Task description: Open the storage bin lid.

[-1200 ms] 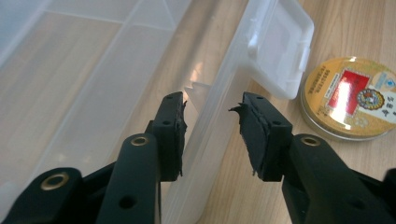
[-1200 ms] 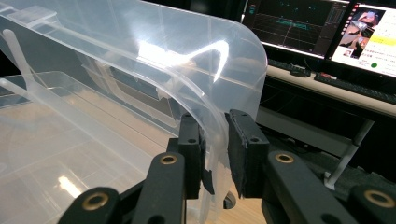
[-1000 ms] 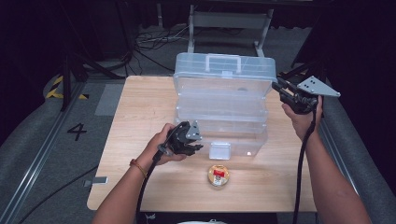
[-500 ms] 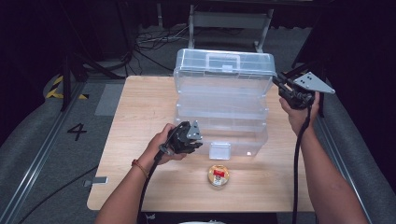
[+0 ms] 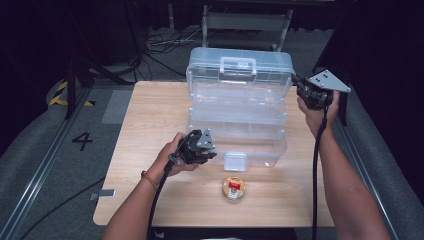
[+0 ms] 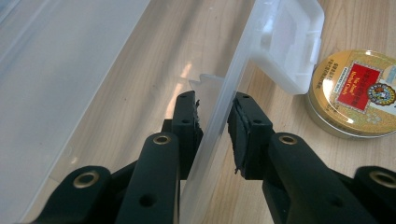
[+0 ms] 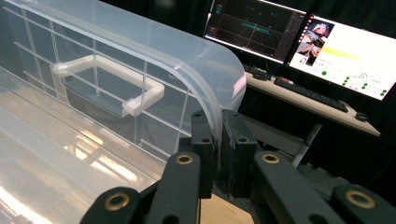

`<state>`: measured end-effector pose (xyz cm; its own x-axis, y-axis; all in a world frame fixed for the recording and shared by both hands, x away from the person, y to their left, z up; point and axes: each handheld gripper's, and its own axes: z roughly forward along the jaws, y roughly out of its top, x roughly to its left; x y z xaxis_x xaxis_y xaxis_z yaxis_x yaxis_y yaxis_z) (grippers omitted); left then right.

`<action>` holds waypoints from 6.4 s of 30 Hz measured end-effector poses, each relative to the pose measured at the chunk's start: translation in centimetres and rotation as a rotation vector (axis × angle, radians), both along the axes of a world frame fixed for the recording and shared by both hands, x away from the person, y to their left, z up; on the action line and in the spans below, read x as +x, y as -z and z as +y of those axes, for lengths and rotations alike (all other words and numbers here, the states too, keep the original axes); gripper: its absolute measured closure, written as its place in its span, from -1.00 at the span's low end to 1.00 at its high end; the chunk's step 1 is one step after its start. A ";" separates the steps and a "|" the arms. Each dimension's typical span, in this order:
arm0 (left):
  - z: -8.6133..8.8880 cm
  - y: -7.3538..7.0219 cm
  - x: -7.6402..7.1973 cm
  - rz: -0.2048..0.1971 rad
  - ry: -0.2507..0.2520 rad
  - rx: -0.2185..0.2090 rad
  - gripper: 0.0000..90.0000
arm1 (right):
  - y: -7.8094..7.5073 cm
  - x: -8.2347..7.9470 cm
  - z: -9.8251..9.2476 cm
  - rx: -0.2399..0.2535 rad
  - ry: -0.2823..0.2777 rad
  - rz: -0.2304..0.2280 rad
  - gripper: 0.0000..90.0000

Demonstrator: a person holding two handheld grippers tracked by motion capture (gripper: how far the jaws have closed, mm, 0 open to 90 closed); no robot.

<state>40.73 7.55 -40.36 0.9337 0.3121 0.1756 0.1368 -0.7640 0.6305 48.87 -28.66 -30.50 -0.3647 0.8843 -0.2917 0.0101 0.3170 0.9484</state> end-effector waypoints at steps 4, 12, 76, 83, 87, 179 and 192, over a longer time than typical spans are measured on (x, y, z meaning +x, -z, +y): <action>0.0 0.0 0.0 0.002 0.000 0.001 0.63 | 0.0 0.2 0.0 0.004 0.000 -0.002 0.89; 0.1 0.1 0.1 0.008 0.005 -0.008 0.64 | 0.0 0.5 -0.1 0.009 -0.007 0.002 0.89; 0.2 0.3 0.0 0.001 -0.001 -0.034 0.62 | -0.6 8.9 0.1 0.062 0.034 0.162 0.89; 0.2 0.4 0.0 0.000 -0.001 -0.040 0.62 | -0.5 9.7 0.1 0.061 0.035 0.186 0.89; 0.2 0.4 0.0 0.001 -0.002 -0.039 0.62 | -0.4 10.5 0.1 0.045 0.035 0.203 0.87; 0.8 0.9 0.5 0.022 -0.015 -0.062 0.58 | 0.7 6.4 -3.3 0.009 -0.012 0.333 0.37; 0.7 0.9 0.5 0.013 -0.013 -0.045 0.58 | 1.2 1.4 -3.7 -0.030 -0.086 0.351 0.15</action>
